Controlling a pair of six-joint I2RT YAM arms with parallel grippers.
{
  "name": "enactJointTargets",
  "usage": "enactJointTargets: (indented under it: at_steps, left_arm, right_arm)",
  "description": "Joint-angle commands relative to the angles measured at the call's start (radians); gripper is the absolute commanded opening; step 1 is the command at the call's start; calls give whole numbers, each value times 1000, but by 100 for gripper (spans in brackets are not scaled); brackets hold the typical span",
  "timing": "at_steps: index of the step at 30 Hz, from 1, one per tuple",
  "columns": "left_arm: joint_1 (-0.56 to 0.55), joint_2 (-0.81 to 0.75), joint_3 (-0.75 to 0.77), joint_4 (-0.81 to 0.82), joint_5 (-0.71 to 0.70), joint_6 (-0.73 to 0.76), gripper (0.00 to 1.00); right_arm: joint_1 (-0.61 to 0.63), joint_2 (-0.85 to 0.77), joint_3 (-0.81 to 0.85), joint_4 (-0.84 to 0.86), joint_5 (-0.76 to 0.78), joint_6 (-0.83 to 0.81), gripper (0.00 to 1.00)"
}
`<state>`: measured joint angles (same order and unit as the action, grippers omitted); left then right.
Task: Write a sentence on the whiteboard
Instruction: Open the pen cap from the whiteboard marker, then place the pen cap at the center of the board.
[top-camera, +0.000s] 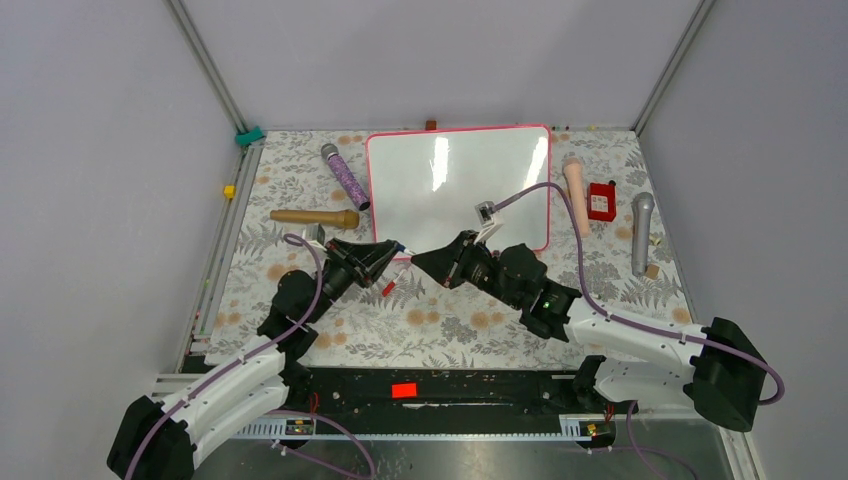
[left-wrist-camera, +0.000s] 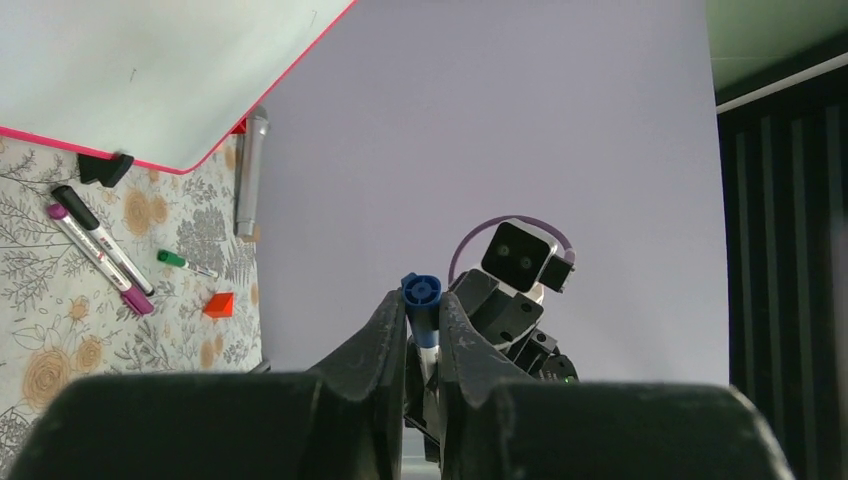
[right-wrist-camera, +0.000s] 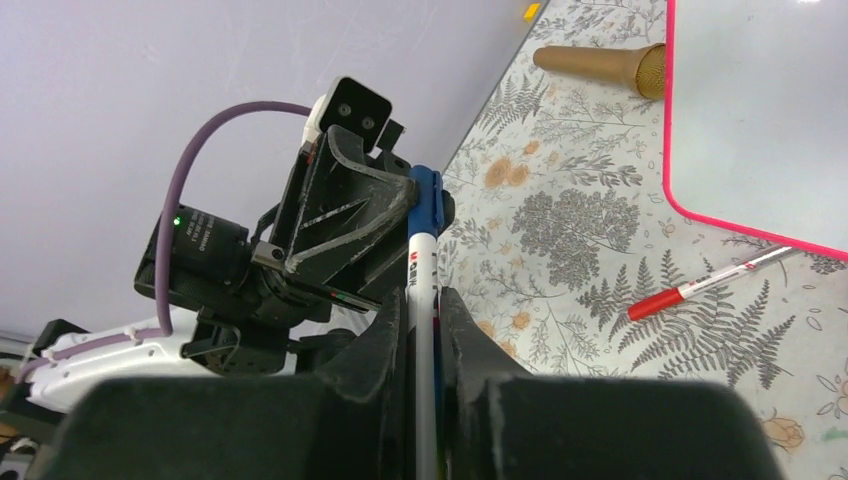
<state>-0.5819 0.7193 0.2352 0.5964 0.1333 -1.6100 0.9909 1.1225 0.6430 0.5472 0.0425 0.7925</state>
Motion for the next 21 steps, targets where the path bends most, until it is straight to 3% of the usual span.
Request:
enactJointTargets:
  at_steps: [1,5,7,13,20,21]
  left_arm:
    - [-11,-14,-18,36,-2,-8,0]
    - [33,-52,-104,107,-52,-28,0]
    - [146,-79,-129,96,19,-20,0]
    - [515,-157,-138,-137,293,80,0]
    - [557,-97,-95,-303,309,230,0]
    - [557,-82,-74,-378,273,275,5]
  right_arm:
    - [5,-23,10,61,39,7,0]
    - [6,-87,-36,-1,47,-1,0]
    - [6,-162,-82,-62,60,-21,0]
    - [5,-435,-245,-290,99,-61,0]
    - [5,-633,-296,-493,204,-95,0]
    - [5,-628,-288,-509,210,-107,0]
